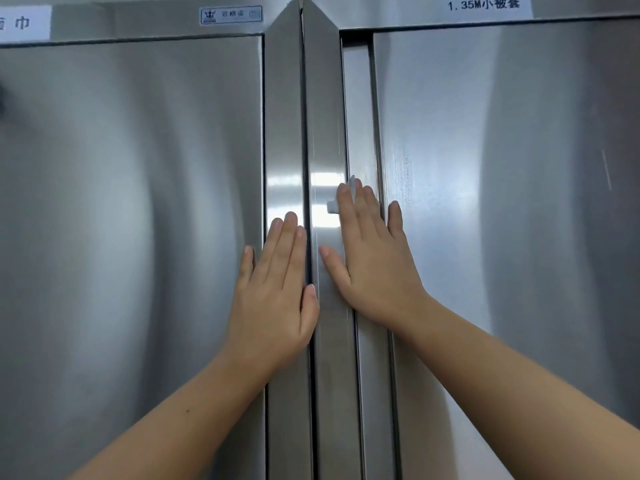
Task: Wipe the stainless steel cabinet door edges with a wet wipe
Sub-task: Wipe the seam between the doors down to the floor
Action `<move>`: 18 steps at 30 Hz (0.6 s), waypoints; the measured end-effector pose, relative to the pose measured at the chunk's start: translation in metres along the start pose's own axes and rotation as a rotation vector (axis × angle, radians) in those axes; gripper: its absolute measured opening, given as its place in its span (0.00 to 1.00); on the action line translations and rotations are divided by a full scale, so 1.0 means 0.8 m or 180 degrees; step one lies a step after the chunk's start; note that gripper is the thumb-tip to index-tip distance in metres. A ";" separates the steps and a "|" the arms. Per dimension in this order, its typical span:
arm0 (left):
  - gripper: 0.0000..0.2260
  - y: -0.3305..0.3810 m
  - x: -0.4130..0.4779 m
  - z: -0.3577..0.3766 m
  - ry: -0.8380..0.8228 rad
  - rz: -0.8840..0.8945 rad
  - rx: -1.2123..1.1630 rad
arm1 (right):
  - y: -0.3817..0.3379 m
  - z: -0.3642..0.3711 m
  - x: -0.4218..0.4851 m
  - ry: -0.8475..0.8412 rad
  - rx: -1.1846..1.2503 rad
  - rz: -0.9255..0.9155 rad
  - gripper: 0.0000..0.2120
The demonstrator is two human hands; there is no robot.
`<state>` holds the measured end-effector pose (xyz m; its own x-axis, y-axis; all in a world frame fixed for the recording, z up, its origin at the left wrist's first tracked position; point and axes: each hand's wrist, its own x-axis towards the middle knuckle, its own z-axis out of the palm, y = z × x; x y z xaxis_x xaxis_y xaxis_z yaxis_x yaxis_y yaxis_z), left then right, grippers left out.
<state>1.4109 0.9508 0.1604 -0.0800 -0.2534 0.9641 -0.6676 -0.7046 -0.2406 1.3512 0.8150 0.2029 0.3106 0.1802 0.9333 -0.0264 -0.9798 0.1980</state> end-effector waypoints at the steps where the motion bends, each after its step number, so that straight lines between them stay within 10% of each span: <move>1: 0.28 0.002 -0.005 0.000 -0.0018 -0.0002 0.0004 | -0.002 0.002 -0.006 0.0005 0.0020 -0.0003 0.33; 18: 0.27 0.022 -0.065 0.009 -0.0021 0.0028 -0.0005 | -0.024 0.028 -0.097 -0.0129 0.0298 0.0079 0.32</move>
<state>1.4087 0.9474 0.1050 -0.0809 -0.2639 0.9611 -0.6680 -0.7013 -0.2488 1.3489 0.8176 0.1199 0.3493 0.1539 0.9243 0.0537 -0.9881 0.1442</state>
